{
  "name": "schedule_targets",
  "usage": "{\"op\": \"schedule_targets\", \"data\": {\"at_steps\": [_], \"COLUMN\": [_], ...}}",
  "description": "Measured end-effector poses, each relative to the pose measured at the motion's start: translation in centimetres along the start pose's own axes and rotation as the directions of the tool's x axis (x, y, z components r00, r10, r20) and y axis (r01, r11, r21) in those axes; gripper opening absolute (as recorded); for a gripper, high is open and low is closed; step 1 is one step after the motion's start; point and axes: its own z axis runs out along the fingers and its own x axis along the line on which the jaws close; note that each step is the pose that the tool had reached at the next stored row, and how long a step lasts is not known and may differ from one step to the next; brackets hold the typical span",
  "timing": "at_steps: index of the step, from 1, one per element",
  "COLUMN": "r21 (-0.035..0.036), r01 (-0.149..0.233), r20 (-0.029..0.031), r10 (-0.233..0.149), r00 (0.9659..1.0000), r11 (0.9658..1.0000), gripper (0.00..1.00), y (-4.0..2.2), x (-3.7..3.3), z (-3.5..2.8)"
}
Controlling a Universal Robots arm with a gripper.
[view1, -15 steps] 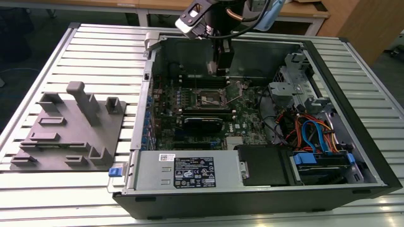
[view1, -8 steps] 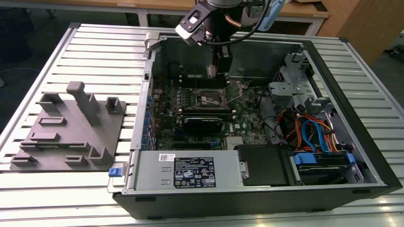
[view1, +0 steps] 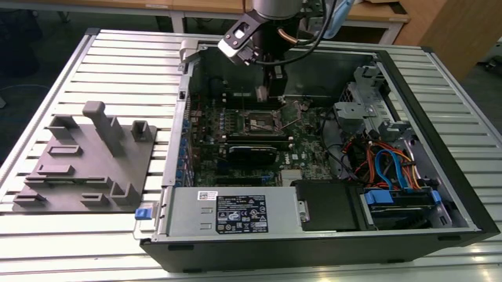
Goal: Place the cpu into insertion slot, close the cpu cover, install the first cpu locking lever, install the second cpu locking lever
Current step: 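Place the cpu into insertion slot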
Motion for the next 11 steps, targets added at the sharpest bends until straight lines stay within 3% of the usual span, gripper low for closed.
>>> {"op": "schedule_targets", "data": {"at_steps": [11], "r21": [0.0000], "r01": [0.000], "r20": [0.0000], "r10": [0.000], "r00": [1.0000], "r11": [1.0000], "gripper": [0.54], "y": [-0.16], "x": [-0.02], "z": [2.00]}}
